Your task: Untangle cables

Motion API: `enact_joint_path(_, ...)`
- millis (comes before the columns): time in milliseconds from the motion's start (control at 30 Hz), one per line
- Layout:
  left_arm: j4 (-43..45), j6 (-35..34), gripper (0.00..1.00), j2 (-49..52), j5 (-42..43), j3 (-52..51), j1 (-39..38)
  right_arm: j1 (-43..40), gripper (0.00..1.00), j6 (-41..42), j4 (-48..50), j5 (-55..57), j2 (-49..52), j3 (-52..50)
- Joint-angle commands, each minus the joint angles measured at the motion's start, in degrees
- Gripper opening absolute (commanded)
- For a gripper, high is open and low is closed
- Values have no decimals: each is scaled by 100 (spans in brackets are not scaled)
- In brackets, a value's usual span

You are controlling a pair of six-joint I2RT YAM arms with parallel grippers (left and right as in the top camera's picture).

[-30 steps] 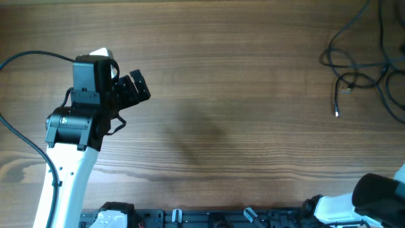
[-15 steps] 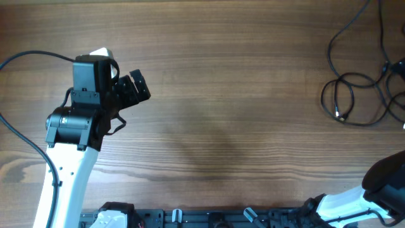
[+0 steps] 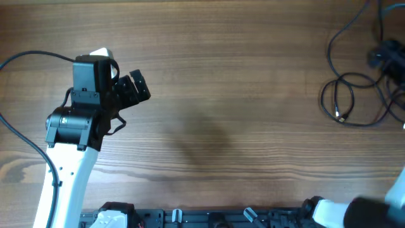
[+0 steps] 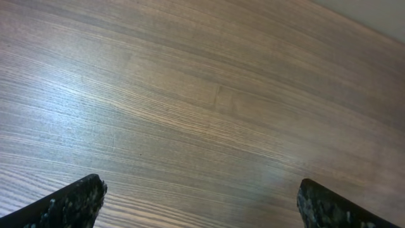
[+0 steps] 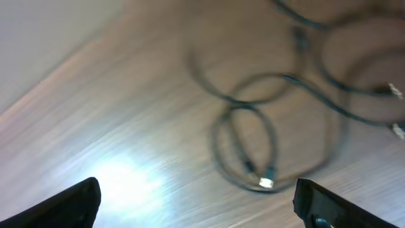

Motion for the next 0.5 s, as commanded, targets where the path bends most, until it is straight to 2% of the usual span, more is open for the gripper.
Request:
enact_joint_path(0, 13, 31, 100, 26, 50, 61, 37, 721, 100, -892, -173, -415, -699, 118)
enact_joint_path(100, 13, 31, 100, 26, 50, 61, 37, 1467, 100, -1137, -367, -417, -1209, 118)
enact_joint_path(200, 13, 31, 100, 26, 50, 61, 37, 1851, 100, -1132, -459, -629, -1508, 118)
enact_joint_path(300, 13, 31, 100, 26, 50, 61, 37, 2094, 100, -1071, -616, -1110, -1827, 118)
enact_joint_path(467, 13, 31, 100, 26, 50, 61, 37, 2107, 100, -549, -804, -1115, -2046, 118)
